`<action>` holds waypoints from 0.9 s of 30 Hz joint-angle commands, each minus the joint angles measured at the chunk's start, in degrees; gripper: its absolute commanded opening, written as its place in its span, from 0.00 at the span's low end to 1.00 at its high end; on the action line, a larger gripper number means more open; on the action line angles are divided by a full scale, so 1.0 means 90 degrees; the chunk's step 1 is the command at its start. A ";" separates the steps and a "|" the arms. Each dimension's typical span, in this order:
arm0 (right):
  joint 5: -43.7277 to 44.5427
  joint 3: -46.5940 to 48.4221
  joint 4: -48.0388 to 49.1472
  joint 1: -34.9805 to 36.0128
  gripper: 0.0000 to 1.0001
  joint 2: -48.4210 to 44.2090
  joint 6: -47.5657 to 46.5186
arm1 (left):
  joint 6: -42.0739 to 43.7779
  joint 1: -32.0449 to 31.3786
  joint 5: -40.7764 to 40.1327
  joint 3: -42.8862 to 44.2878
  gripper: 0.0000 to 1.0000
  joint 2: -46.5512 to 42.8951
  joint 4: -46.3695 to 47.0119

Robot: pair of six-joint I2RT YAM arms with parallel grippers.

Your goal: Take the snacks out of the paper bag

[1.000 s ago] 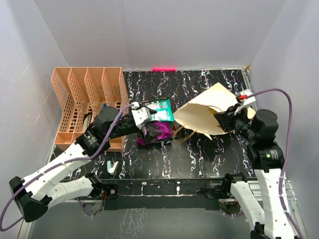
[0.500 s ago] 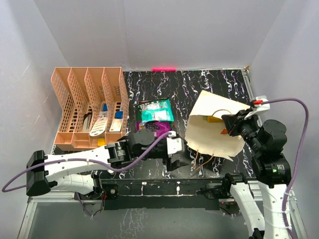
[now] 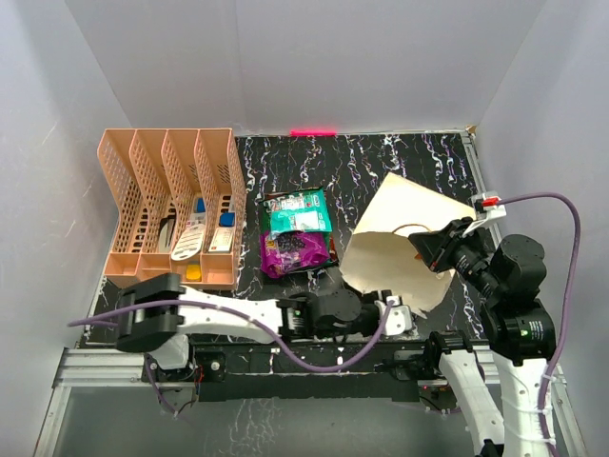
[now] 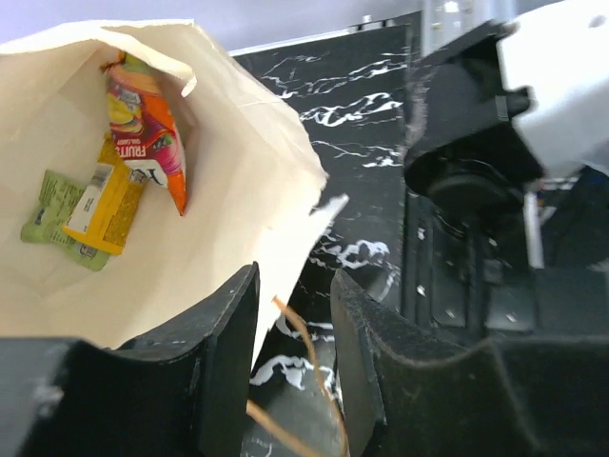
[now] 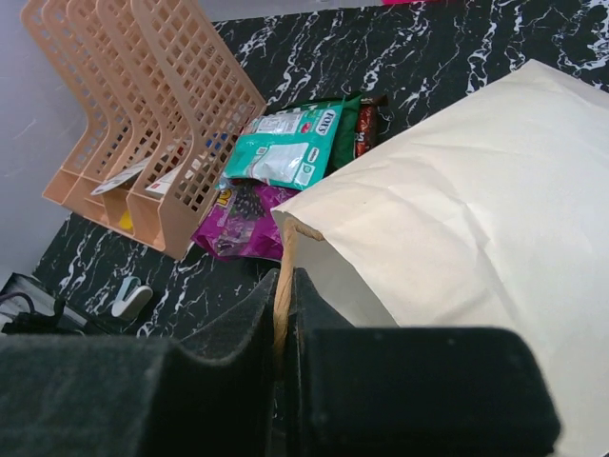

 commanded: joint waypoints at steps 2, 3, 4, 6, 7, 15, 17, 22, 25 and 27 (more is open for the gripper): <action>-0.0234 0.0419 0.0354 0.0017 0.08 0.0128 0.0231 | -0.0010 0.0063 -0.0953 0.0543 0.34 0.1036 0.1962; -0.0218 0.0465 0.0350 0.0017 0.08 0.0122 0.0231 | 0.0039 0.0100 -0.0976 0.0655 0.34 0.1246 0.2067; -0.0205 0.0509 0.0338 0.0017 0.08 0.0113 0.0225 | 0.0037 0.0142 -0.0997 0.0751 0.33 0.1433 0.2153; -0.0185 0.0549 0.0321 0.0018 0.08 0.0098 0.0222 | -0.0041 0.0292 -0.0945 0.0895 0.32 0.1725 0.2315; -0.0169 0.0560 0.0312 0.0018 0.08 0.0087 0.0227 | -0.0098 0.0362 -0.0938 0.0986 0.32 0.1858 0.2367; -0.0079 0.0668 0.0257 0.0022 0.08 0.0106 0.0163 | -0.0118 0.0843 -0.0570 0.1589 0.25 0.2883 0.2900; -0.0087 0.0768 0.0266 0.0017 0.08 0.0161 0.0176 | -0.0101 0.0947 -0.0463 0.1703 0.25 0.3174 0.3150; -0.0112 0.1069 0.0274 0.0020 0.07 0.0325 0.0195 | 0.0035 0.1072 -0.0338 0.1904 0.25 0.3768 0.3840; -0.0047 0.1223 0.0203 0.0017 0.08 0.0374 0.0171 | 0.0211 0.1113 -0.0284 0.2087 0.26 0.4104 0.4087; -0.0043 0.1311 0.0166 0.0017 0.08 0.0399 0.0150 | 0.0301 0.1166 -0.0234 0.2288 0.28 0.4280 0.4067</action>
